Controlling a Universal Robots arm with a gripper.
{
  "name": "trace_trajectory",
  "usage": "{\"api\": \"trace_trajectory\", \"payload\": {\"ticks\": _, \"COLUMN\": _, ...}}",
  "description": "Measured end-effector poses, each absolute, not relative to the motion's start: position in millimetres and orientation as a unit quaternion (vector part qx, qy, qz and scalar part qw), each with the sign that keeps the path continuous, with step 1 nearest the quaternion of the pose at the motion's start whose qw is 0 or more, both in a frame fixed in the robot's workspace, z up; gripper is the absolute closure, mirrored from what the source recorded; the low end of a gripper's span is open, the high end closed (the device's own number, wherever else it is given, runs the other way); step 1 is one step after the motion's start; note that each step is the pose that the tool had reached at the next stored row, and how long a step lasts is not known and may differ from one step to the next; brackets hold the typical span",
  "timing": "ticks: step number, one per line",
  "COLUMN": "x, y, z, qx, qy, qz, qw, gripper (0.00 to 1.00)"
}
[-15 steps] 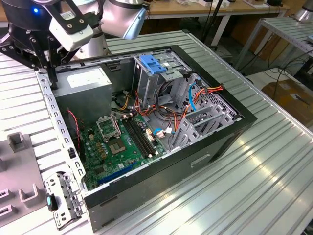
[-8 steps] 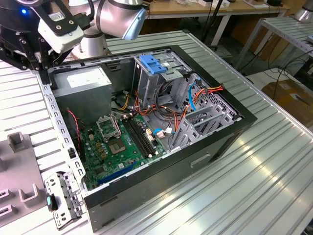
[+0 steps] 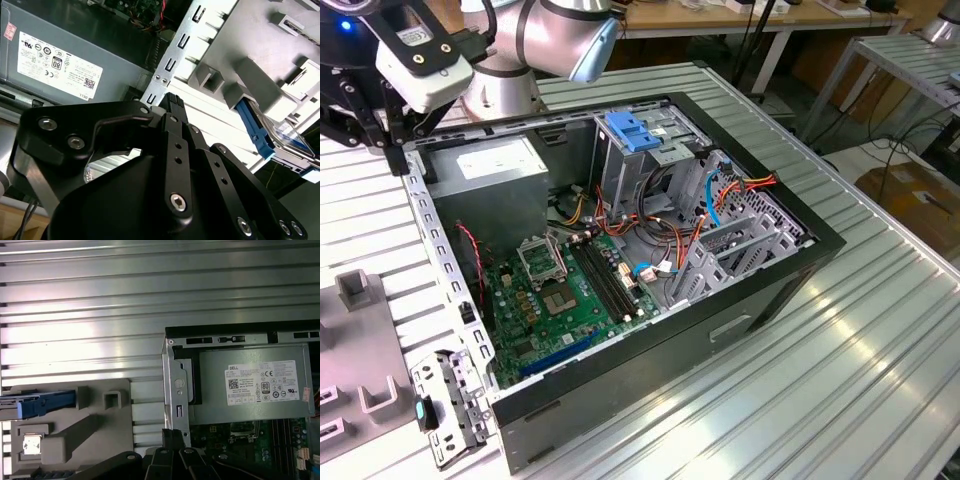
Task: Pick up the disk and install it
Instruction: 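Reach for the disk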
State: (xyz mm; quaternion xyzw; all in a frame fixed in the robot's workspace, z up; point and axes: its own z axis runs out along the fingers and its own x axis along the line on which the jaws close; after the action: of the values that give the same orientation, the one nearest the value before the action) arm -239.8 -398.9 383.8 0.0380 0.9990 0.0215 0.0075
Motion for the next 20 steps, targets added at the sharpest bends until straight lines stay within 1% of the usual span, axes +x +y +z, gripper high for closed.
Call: {"api": "trace_trajectory", "payload": {"ticks": 20, "x": -271, "y": -399, "z": 381, "qx": 0.038, "qy": 0.999, "qz": 0.021, "qw": 0.007, "gripper": 0.89}}
